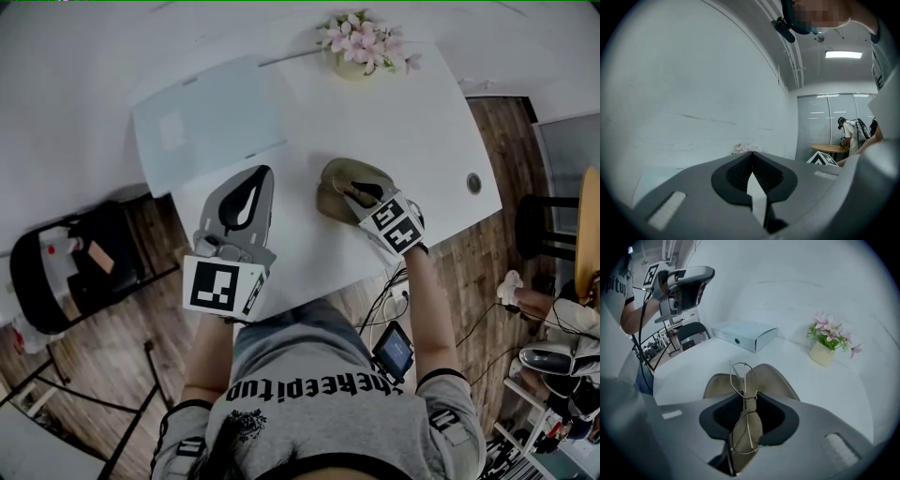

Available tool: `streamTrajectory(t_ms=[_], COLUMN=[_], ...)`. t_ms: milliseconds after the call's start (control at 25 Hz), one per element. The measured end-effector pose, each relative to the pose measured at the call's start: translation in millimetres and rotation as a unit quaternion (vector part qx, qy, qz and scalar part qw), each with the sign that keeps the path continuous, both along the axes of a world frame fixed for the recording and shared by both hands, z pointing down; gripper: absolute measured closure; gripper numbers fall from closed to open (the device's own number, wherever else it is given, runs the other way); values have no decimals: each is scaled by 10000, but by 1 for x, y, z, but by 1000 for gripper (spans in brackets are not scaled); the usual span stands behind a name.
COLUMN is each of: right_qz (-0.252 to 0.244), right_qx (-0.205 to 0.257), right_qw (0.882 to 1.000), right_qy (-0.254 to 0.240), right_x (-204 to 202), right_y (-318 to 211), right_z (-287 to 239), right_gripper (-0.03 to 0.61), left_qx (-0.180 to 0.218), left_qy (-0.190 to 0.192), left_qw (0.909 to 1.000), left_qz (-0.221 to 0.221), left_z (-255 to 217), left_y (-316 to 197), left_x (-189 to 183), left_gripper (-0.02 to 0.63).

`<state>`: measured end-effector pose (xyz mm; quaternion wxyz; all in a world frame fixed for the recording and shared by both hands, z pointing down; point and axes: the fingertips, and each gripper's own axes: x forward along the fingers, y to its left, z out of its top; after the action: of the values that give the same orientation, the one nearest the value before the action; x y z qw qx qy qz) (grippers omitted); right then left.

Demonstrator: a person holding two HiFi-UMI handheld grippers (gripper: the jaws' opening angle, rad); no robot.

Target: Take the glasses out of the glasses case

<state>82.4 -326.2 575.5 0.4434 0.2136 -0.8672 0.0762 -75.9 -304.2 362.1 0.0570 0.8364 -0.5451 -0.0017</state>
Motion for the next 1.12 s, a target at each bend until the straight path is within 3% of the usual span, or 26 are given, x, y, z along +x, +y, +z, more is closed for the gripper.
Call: streamTrajectory(t_ms=[280, 600, 1120], right_qz=[633, 1250, 1715], right_qx=[388, 679, 1174], right_qw=[9936, 9721, 9406], right_qy=[-851, -1866, -2683], right_x=[5, 15, 41], right_y=[1, 13, 48], right_z=[-37, -81, -135], right_gripper=[483, 485, 483], left_qx=[99, 236, 467], left_qy=[-40, -89, -159], left_qw=[9999, 9995, 9981], left_qz=[120, 197, 373], left_z=[-7, -18, -37], left_y=[7, 18, 41], left_x=[15, 30, 59], left_gripper=[594, 594, 595])
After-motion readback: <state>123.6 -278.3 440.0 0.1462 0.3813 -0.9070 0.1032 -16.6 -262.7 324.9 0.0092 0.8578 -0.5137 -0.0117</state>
